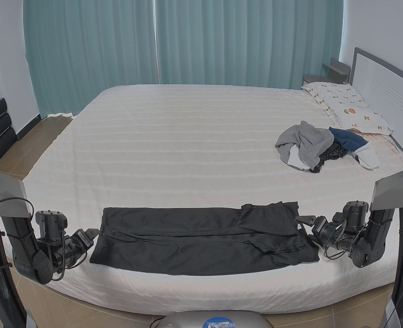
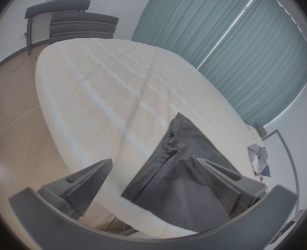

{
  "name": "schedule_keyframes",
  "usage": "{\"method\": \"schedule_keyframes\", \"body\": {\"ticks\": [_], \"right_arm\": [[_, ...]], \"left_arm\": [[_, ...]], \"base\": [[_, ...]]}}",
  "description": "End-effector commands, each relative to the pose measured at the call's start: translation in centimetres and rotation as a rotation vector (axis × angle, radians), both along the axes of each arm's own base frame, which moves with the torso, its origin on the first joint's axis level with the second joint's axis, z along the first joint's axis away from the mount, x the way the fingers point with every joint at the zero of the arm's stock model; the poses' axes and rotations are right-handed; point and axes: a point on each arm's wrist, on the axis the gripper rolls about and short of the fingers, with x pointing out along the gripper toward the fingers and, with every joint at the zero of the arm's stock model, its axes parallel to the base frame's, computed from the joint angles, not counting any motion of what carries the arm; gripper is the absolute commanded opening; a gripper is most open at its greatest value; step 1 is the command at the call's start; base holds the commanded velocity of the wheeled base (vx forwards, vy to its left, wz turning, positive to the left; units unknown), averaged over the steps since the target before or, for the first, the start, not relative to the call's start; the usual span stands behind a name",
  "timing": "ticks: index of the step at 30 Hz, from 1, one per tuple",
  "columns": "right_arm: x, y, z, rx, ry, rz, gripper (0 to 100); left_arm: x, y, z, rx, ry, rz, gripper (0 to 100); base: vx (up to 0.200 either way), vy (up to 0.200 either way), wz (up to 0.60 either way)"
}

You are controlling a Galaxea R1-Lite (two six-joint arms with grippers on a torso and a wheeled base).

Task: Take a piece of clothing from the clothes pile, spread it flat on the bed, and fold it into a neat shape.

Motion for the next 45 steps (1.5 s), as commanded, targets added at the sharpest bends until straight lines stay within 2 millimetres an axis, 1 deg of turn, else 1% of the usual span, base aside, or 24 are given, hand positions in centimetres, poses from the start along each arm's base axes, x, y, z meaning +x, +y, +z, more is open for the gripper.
{"method": "schedule_keyframes", "body": {"ticks": [1,3,7,11,19,20,27,33,45], "right_arm": [[0.0,0.0,0.0,-0.001,0.001,0.0,100],[0.0,0.0,0.0,-0.001,0.001,0.0,100],[0.0,0.0,0.0,-0.001,0.001,0.0,100],[0.0,0.1,0.0,-0.001,0.001,0.002,100],[0.0,0.1,-0.1,-0.002,0.002,0.003,100],[0.0,0.1,-0.1,-0.001,0.003,0.002,100],[0.0,0.1,-0.1,-0.002,0.002,0.003,100],[0.0,0.1,-0.1,-0.002,0.002,0.003,100],[-0.1,0.1,-0.1,-0.002,0.003,0.003,100]], "left_arm": [[1.2,-0.7,0.6,-0.047,-0.054,-0.048,100],[1.3,-0.9,0.5,-0.055,-0.051,-0.063,100],[2.8,-1.7,-1.2,-0.056,-0.03,-0.094,100],[3.3,-1.7,-2.3,-0.052,-0.018,-0.095,100],[3.4,-1.7,-2.8,-0.048,-0.009,-0.095,100],[3.4,-1.7,-2.8,-0.048,-0.007,-0.095,0],[3.3,-1.4,-3.0,-0.046,-0.001,-0.079,0],[2.6,-1.0,-3.1,-0.041,0.023,-0.057,0],[2.7,-0.6,-3.3,-0.027,0.027,-0.028,0]], "base": [[0.0,0.0,0.0],[0.0,0.0,0.0],[0.0,0.0,0.0],[0.0,0.0,0.0],[0.0,0.0,0.0],[0.0,0.0,0.0],[0.0,0.0,0.0],[0.0,0.0,0.0],[0.0,0.0,0.0]]}}
